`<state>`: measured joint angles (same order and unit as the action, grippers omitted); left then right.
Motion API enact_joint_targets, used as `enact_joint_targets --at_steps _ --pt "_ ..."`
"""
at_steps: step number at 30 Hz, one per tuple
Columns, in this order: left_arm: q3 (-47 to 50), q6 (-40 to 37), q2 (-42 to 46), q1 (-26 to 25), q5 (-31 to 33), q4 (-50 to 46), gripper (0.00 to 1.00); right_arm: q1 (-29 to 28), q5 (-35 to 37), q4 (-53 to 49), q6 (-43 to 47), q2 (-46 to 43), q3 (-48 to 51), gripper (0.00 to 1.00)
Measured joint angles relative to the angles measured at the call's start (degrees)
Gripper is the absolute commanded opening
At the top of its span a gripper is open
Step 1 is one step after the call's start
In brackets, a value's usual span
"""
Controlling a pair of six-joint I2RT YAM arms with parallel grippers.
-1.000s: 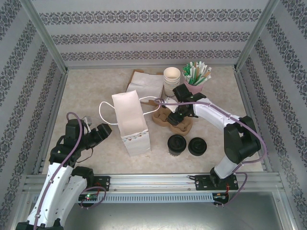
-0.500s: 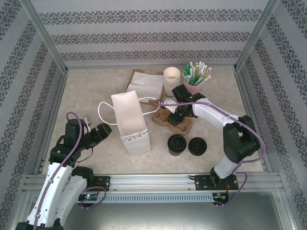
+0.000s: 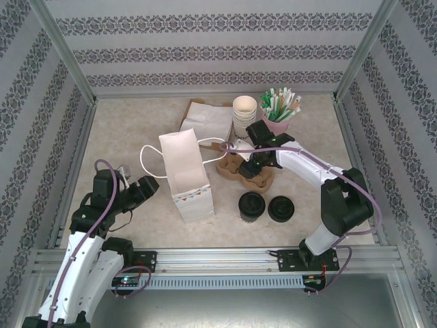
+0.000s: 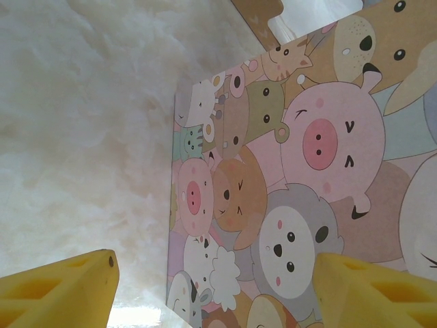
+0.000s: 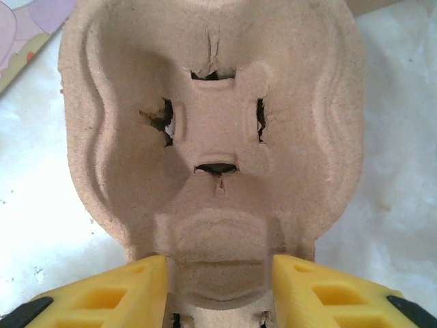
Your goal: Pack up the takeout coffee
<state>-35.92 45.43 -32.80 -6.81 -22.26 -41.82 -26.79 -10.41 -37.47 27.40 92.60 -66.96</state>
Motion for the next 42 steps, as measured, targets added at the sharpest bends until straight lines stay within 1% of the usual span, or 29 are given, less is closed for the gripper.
enact_joint_targets --at_steps 3,7,12,16,35,42 --pt "0.00 0.00 0.00 0.00 0.00 0.00 0.75 0.00 -0.37 0.02 0.04 -0.70 0.15 0.45" --pt "0.00 0.00 0.02 0.00 0.00 0.00 0.76 0.02 -0.83 -0.15 0.26 -1.20 0.74 0.50" --pt "0.00 0.00 0.02 0.00 0.00 0.00 0.76 0.07 -3.34 -1.03 1.62 -1.18 0.74 0.55" --pt "0.00 0.00 0.02 0.00 0.00 0.00 0.76 0.44 -4.48 -1.16 2.71 -1.03 0.74 0.54" --pt "0.00 0.00 0.02 0.00 0.00 0.00 0.75 1.20 -4.46 -0.87 3.26 0.68 0.20 0.47" --pt "0.00 0.00 0.02 0.00 0.00 0.00 0.76 2.27 -5.09 -0.42 3.54 0.66 0.20 0.46"
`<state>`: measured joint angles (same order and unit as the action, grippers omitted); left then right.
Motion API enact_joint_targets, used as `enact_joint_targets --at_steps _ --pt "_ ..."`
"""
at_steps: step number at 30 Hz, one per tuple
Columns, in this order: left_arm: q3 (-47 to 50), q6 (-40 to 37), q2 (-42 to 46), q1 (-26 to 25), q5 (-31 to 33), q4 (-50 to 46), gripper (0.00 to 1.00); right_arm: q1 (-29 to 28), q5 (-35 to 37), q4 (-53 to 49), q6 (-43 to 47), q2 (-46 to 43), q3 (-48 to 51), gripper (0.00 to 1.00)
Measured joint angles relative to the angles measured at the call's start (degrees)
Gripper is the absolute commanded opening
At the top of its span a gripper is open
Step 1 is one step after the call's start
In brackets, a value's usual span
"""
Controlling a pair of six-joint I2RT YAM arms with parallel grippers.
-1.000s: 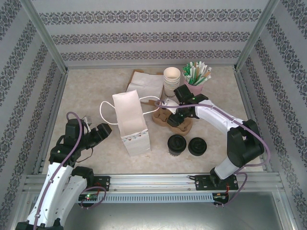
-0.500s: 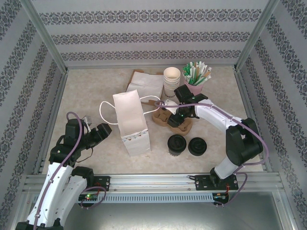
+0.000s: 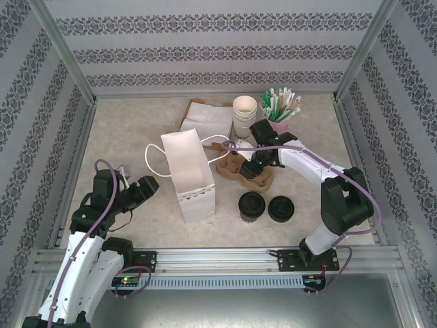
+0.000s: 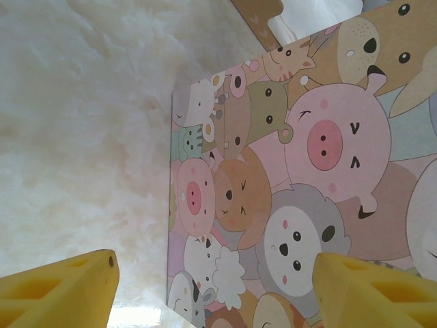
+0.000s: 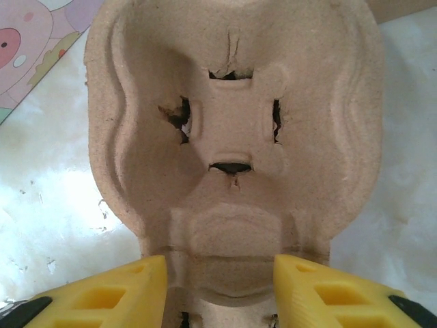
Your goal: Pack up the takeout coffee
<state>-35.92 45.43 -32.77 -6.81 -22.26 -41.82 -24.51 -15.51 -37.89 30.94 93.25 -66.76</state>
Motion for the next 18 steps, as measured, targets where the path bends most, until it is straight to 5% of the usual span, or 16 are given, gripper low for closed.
enact_joint_targets --at_steps 18 --pt "0.00 0.00 -0.02 0.00 0.00 0.00 0.76 0.39 -0.20 0.44 2.12 1.05 -0.04 0.45"
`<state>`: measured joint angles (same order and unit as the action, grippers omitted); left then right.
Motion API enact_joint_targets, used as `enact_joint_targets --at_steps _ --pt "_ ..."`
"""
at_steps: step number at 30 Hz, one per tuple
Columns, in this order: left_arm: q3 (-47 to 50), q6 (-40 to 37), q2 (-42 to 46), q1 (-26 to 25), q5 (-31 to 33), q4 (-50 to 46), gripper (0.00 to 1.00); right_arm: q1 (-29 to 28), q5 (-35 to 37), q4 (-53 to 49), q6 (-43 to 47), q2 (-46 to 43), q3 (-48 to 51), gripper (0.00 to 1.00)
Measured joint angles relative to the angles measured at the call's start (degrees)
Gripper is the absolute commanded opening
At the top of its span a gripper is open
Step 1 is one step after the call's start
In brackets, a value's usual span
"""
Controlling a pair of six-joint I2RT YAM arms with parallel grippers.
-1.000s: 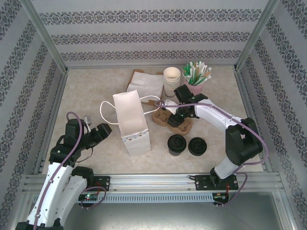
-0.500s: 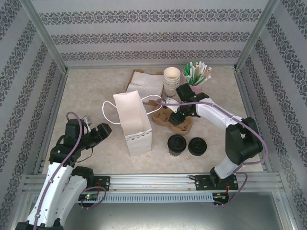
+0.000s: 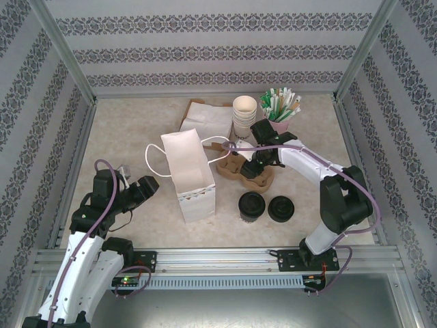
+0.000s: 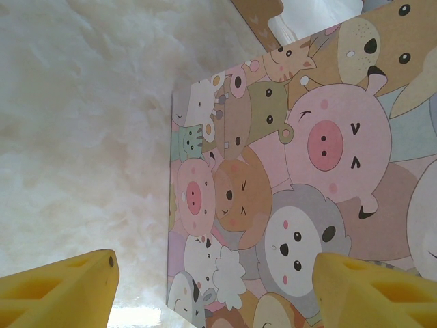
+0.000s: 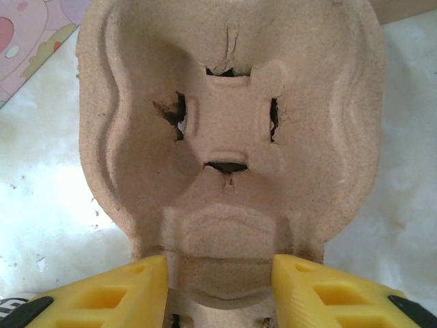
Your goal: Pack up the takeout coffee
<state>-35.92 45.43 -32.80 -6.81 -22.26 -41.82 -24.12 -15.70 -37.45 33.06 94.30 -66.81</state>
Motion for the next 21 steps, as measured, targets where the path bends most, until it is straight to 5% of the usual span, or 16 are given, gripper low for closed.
enact_joint_targets --at_steps 7,11,21 --pt "0.00 0.00 0.00 0.00 0.00 0.02 0.76 -0.13 0.68 -0.09 0.39 1.55 -0.44 0.44" --pt "0.00 0.00 0.00 0.00 0.00 0.02 0.76 -0.42 1.03 -0.24 1.18 1.88 -1.01 0.25" --pt "0.00 0.00 0.00 0.00 0.00 0.00 0.76 -0.50 1.27 -0.39 1.22 1.66 -1.44 0.25"
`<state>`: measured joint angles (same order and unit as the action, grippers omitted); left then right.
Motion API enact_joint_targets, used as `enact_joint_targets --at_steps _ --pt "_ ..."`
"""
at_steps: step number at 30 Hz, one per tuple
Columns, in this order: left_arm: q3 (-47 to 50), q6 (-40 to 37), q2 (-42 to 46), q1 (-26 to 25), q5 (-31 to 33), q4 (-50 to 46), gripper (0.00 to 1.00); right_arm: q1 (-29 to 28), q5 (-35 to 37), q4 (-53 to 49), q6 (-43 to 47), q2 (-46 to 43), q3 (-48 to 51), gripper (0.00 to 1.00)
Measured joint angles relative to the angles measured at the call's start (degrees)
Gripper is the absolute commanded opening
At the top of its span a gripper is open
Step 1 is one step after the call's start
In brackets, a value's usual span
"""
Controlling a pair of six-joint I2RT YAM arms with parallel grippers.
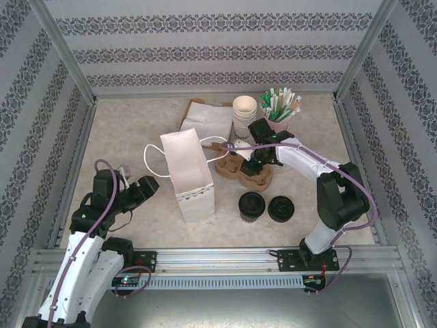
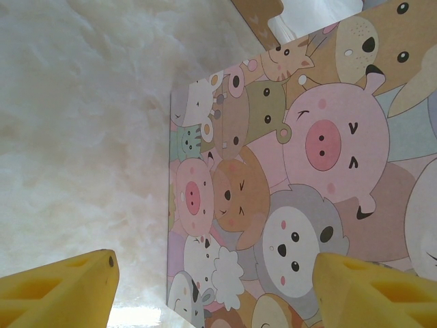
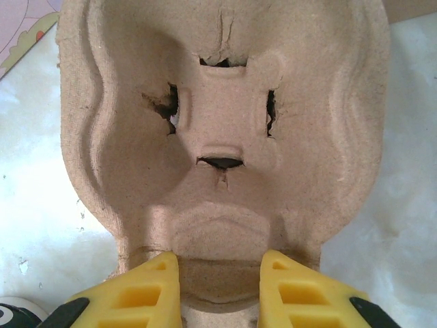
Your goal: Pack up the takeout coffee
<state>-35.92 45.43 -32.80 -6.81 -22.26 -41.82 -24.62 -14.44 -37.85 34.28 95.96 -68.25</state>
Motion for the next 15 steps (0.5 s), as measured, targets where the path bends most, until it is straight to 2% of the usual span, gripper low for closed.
enact_joint_targets --at_steps 15 --pt "0.00 0.02 0.02 0.00 0.00 0.02 0.76 0.00 -1.01 -0.70 -1.57 -7.82 0.33 0.31"
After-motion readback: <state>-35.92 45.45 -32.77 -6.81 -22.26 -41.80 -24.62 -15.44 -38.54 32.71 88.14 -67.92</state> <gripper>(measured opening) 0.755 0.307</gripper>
